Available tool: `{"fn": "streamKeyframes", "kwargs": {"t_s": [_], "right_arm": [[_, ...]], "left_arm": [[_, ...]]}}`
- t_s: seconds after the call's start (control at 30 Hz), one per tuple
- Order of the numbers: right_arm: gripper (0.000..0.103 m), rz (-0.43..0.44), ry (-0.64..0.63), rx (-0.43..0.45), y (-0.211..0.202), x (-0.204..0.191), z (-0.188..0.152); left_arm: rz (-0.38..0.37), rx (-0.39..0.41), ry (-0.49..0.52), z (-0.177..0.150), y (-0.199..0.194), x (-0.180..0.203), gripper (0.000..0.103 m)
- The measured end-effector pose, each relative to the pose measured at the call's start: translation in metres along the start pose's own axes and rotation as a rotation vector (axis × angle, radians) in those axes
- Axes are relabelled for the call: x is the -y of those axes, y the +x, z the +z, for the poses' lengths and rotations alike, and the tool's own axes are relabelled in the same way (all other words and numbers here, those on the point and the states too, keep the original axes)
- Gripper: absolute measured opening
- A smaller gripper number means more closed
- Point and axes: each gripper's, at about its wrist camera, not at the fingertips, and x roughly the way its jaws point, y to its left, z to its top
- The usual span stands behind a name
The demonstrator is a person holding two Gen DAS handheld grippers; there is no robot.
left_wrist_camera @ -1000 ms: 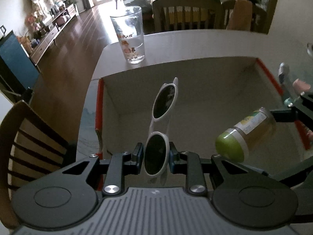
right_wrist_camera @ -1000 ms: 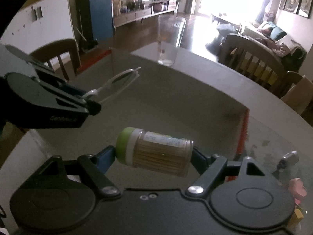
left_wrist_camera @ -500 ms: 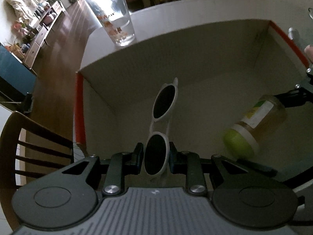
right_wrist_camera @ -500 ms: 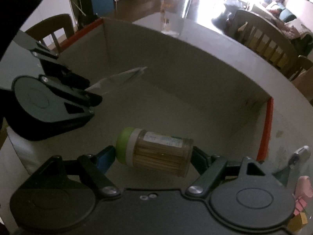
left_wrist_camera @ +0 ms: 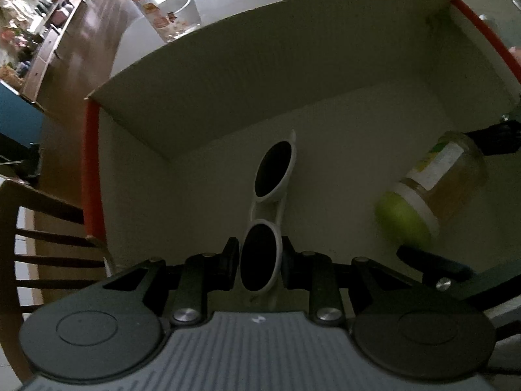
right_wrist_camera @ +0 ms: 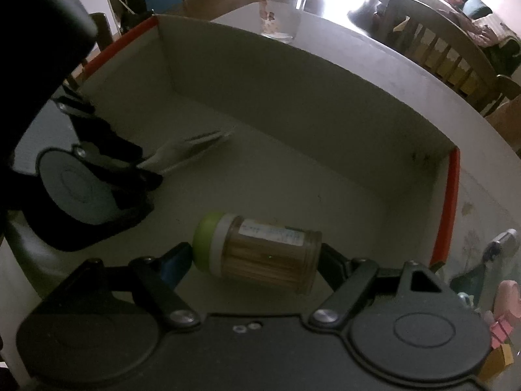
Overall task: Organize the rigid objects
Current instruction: 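Lower and open left gripper on the box floor while right gripper releases the jar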
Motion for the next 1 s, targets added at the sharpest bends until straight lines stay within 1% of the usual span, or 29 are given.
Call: {"fn": "streamKeyframes", "kwargs": {"t_s": [0.3, 0.33, 0.4, 0.47, 0.53, 0.6, 0.67, 0.7, 0.73, 0.87, 1.0], "right_arm": [[0.084, -0.005, -0.004, 0.046, -0.012, 0.003, -0.005], [0.086, -0.005, -0.001, 0.051, -0.014, 0.003, -0.006], [0.087, -0.004, 0.005, 0.064, -0.019, 0.005, -0.007], [0.088, -0.001, 0.011, 0.078, -0.024, 0.006, -0.009], [0.088, -0.003, 0.016, 0.089, -0.029, 0.007, -0.012], [0.088, -0.003, 0.022, 0.098, -0.034, 0.008, -0.014], [0.089, -0.001, 0.027, 0.11, -0.04, 0.009, -0.016], [0.09, 0.002, 0.031, 0.119, -0.043, 0.01, -0.017], [0.092, 0.002, 0.033, 0.127, -0.046, 0.01, -0.019], [0.095, 0.005, 0.044, 0.153, -0.057, 0.013, -0.025], [0.097, 0.012, 0.051, 0.181, -0.069, 0.014, -0.03]], "left_arm": [[-0.008, 0.025, -0.017, -0.01, -0.013, -0.002, 0.025], [-0.013, 0.031, -0.022, -0.012, -0.015, -0.003, 0.026], [-0.017, 0.04, -0.031, -0.014, -0.019, -0.003, 0.031], [-0.019, 0.054, -0.031, -0.015, -0.023, -0.002, 0.038], [-0.019, 0.066, -0.031, -0.015, -0.026, -0.001, 0.042], [-0.015, 0.08, -0.025, -0.017, -0.031, 0.001, 0.048], [-0.019, 0.095, -0.021, -0.018, -0.036, 0.005, 0.059], [-0.017, 0.102, -0.02, -0.019, -0.039, 0.007, 0.062], [-0.013, 0.107, -0.02, -0.02, -0.042, 0.008, 0.067], [-0.012, 0.125, -0.034, -0.021, -0.05, 0.007, 0.069], [-0.013, 0.161, -0.054, -0.024, -0.06, 0.007, 0.069]]}}
